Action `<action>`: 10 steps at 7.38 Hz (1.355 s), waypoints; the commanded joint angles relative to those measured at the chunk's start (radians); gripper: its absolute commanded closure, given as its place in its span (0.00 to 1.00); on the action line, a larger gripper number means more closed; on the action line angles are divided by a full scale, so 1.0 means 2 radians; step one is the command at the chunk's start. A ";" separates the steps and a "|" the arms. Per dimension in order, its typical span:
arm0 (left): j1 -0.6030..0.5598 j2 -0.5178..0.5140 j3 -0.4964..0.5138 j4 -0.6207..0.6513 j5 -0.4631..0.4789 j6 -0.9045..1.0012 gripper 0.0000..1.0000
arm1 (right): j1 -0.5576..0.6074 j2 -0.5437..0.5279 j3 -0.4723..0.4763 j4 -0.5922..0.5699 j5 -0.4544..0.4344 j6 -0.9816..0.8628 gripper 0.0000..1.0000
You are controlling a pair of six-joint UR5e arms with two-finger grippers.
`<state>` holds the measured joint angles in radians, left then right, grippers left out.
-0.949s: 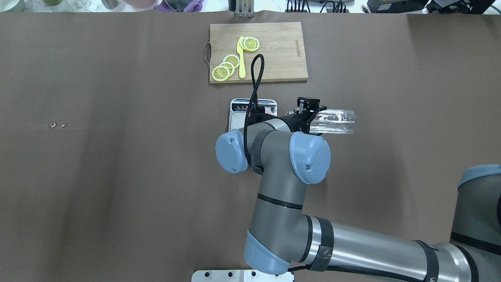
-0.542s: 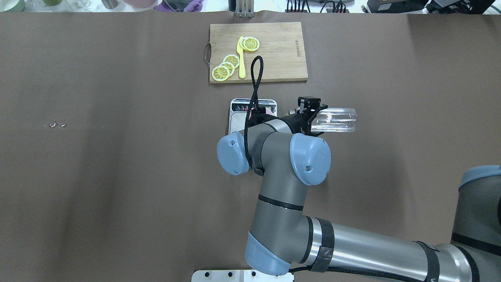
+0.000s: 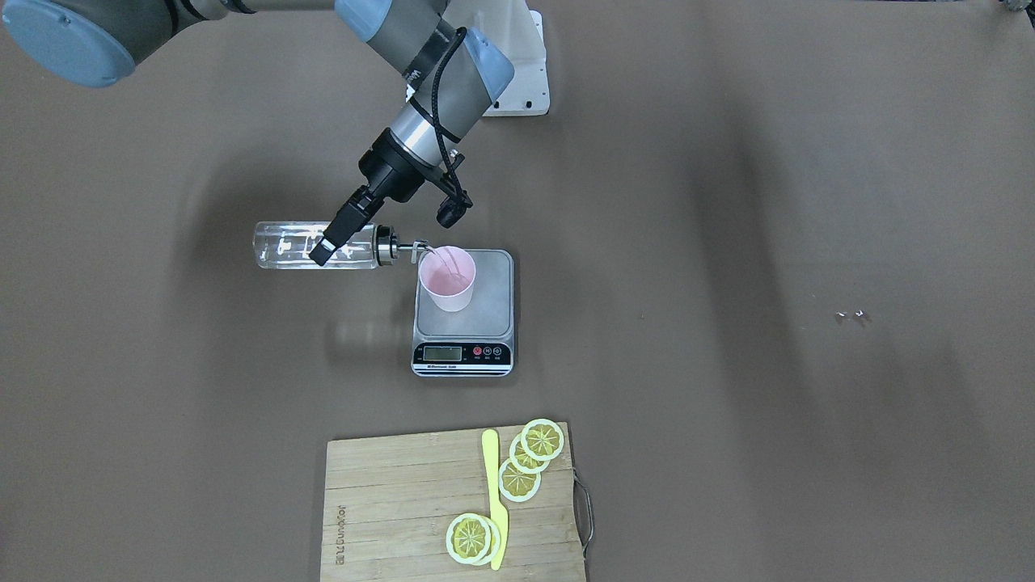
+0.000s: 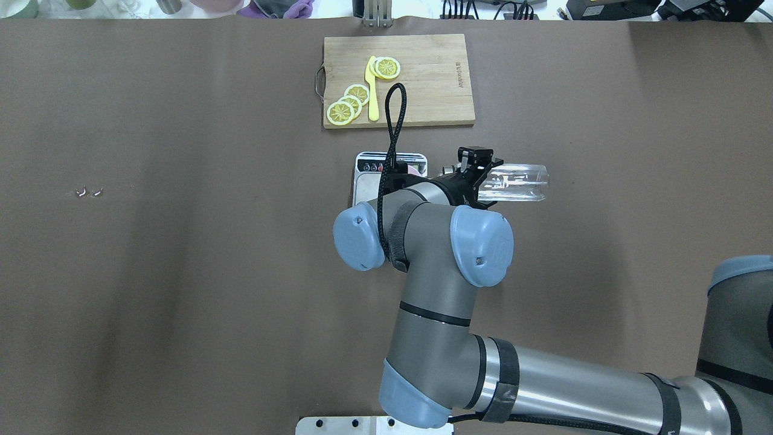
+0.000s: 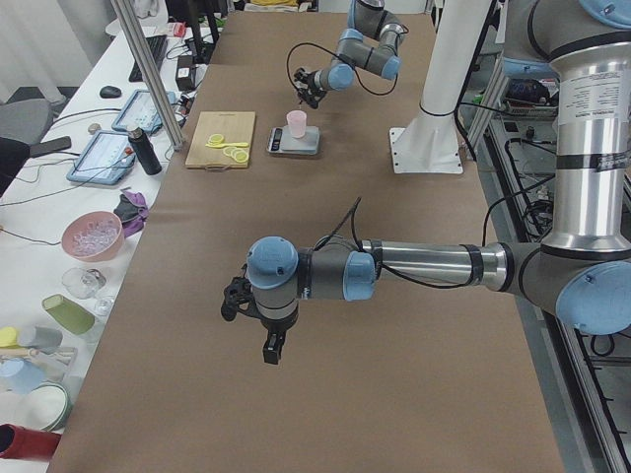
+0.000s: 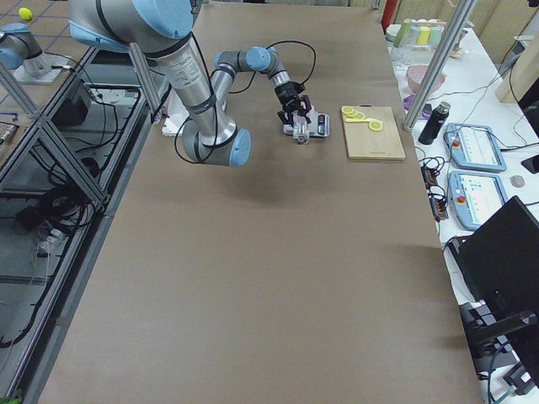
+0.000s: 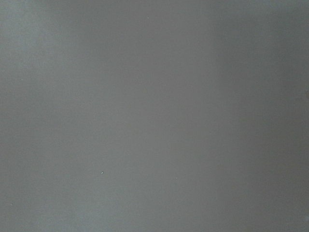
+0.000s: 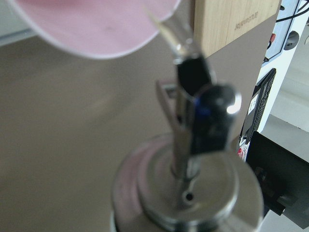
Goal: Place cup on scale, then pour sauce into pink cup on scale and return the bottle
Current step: 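Tilt the bottle spout over the pink cup with the right gripper, then turn the bottle upright and move it away from the cup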
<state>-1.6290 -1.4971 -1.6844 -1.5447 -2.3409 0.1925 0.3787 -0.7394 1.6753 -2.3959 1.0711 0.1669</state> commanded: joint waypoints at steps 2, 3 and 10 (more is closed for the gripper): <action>0.000 0.009 -0.013 0.000 0.000 -0.003 0.01 | 0.020 -0.039 0.031 0.095 0.082 -0.001 0.85; 0.000 0.010 -0.015 0.000 0.001 -0.003 0.01 | 0.027 -0.040 0.038 0.114 0.119 0.001 0.85; 0.001 0.011 -0.015 0.000 0.002 0.000 0.01 | 0.115 -0.200 0.174 0.363 0.285 -0.060 0.85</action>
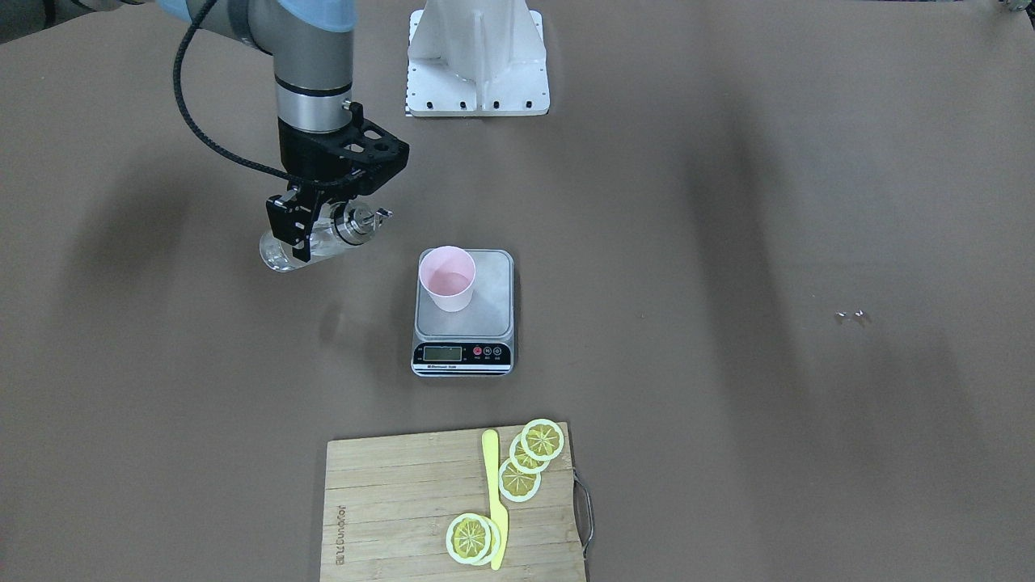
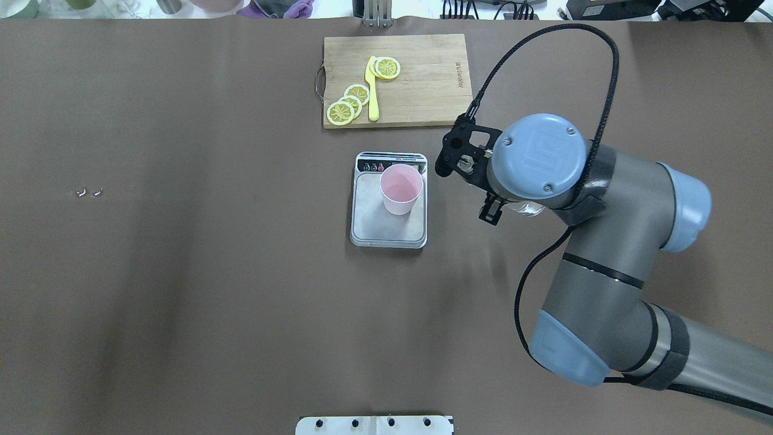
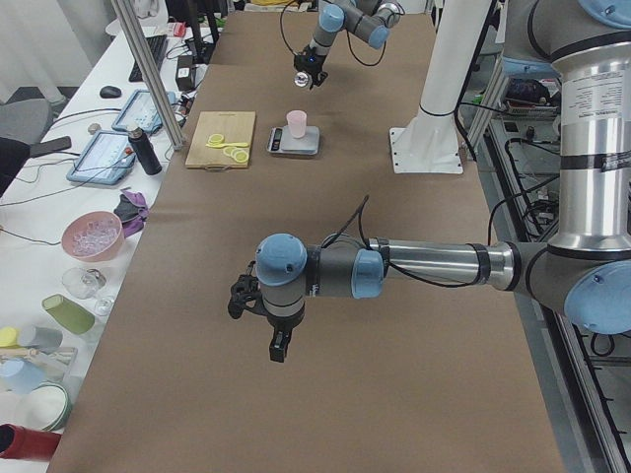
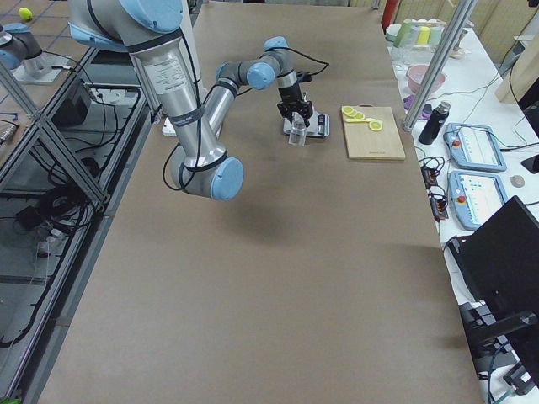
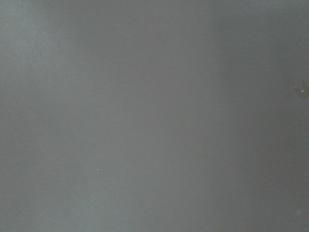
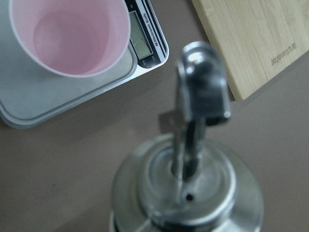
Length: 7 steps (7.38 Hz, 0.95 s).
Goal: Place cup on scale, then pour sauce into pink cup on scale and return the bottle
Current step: 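Turn the bottle upright and move it away from the cup, then carry the bottle back to its starting spot with the right gripper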
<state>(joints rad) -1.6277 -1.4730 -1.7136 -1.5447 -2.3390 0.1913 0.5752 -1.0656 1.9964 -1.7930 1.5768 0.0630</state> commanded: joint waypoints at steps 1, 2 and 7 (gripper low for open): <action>0.000 0.001 0.000 0.000 0.001 0.001 0.01 | 0.030 -0.064 0.013 0.120 0.056 -0.019 0.85; 0.000 -0.001 0.001 0.000 0.001 0.001 0.01 | 0.043 -0.099 0.010 0.185 0.079 -0.021 0.85; 0.000 -0.001 -0.001 0.000 0.000 0.000 0.01 | 0.162 -0.187 -0.077 0.438 0.268 -0.055 0.85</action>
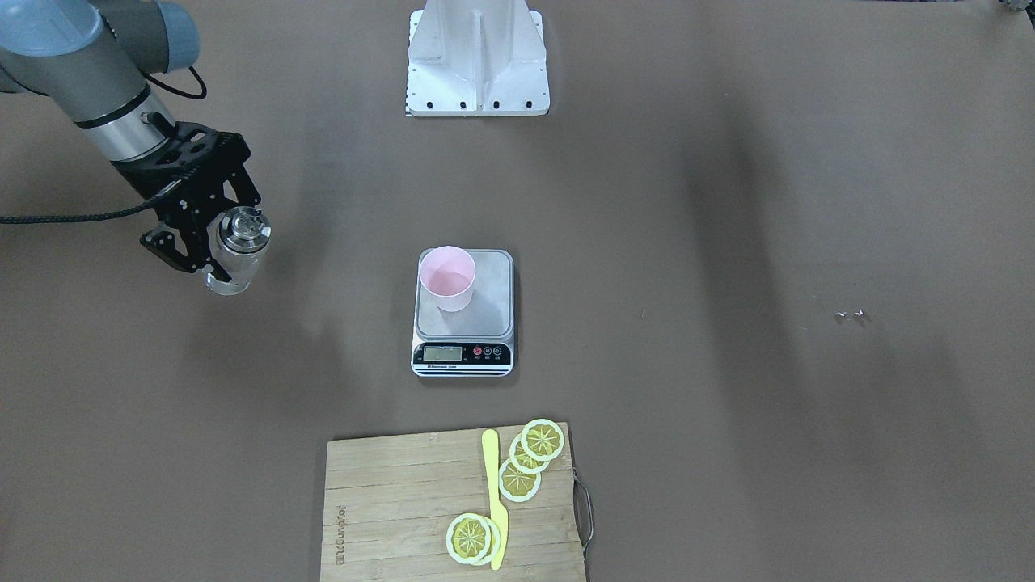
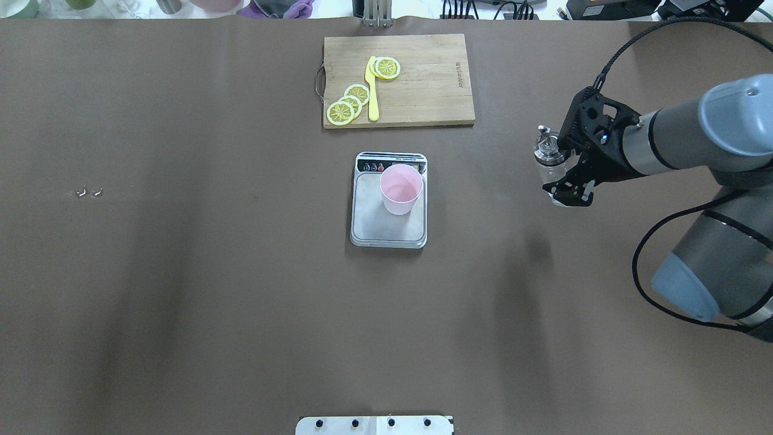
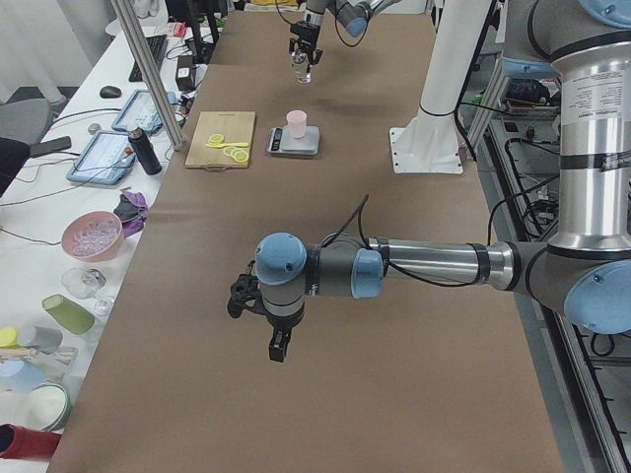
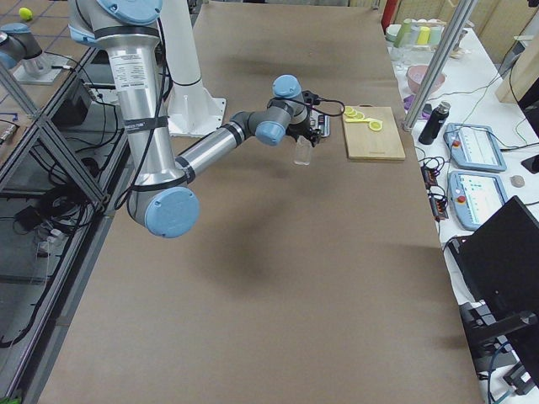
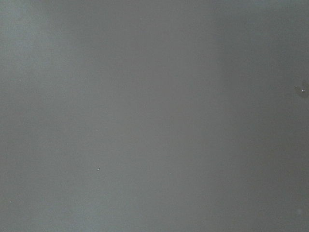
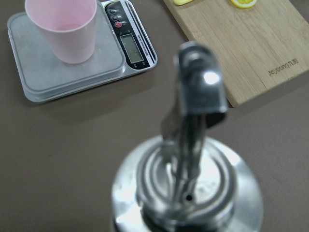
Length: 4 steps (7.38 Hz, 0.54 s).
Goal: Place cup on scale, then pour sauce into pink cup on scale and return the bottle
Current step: 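Carry the bottle back to its starting spot with the right gripper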
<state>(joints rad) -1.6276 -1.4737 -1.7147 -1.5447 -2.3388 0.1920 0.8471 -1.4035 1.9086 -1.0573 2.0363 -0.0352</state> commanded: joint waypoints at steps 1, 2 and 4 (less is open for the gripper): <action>0.000 0.000 0.001 0.000 0.000 0.000 0.01 | 0.050 -0.021 -0.079 0.135 0.071 -0.007 0.85; 0.000 0.000 0.001 0.000 0.000 0.000 0.01 | 0.076 -0.021 -0.136 0.203 0.103 -0.007 0.85; 0.000 0.001 0.000 0.000 0.000 0.001 0.01 | 0.106 -0.022 -0.186 0.278 0.138 -0.008 0.85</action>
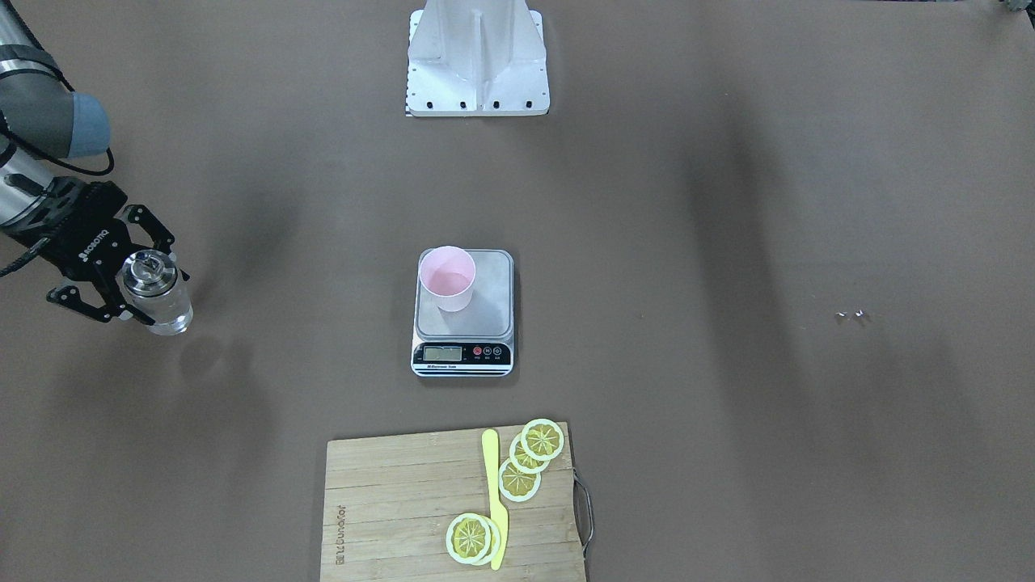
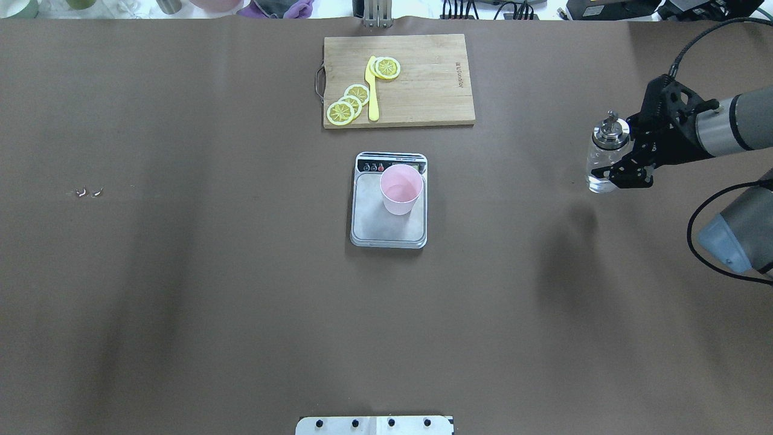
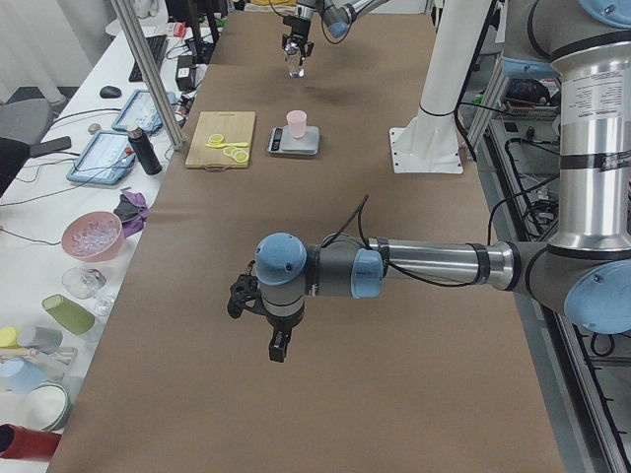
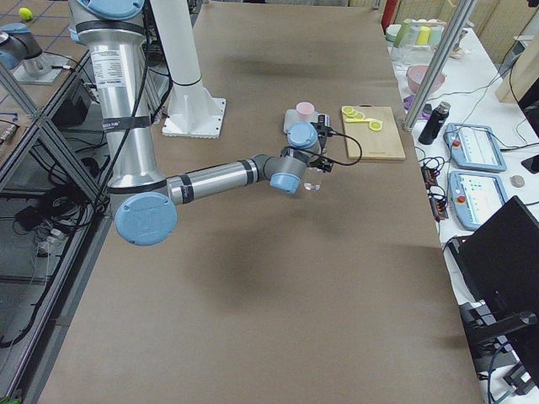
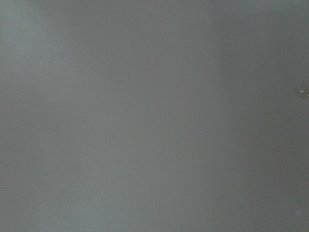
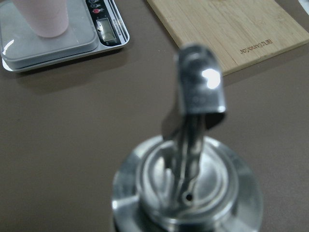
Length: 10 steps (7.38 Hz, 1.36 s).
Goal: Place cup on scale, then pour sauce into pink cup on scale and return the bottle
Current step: 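Carry the bottle back to its starting spot with the right gripper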
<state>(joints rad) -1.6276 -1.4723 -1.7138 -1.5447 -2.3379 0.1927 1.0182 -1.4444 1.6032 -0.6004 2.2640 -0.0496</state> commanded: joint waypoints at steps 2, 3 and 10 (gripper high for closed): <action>0.000 0.001 -0.001 0.000 0.000 0.000 0.01 | 0.028 -0.021 -0.050 0.129 0.030 0.003 0.85; -0.001 0.001 -0.001 0.000 0.000 0.000 0.01 | 0.032 -0.029 -0.056 0.150 0.043 0.003 0.85; 0.001 -0.001 0.002 0.002 0.005 -0.001 0.01 | 0.033 -0.054 -0.149 0.368 0.078 0.080 0.85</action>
<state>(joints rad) -1.6265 -1.4720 -1.7089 -1.5418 -2.3271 0.1899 1.0849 -1.5431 1.3122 0.0956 2.4100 0.0835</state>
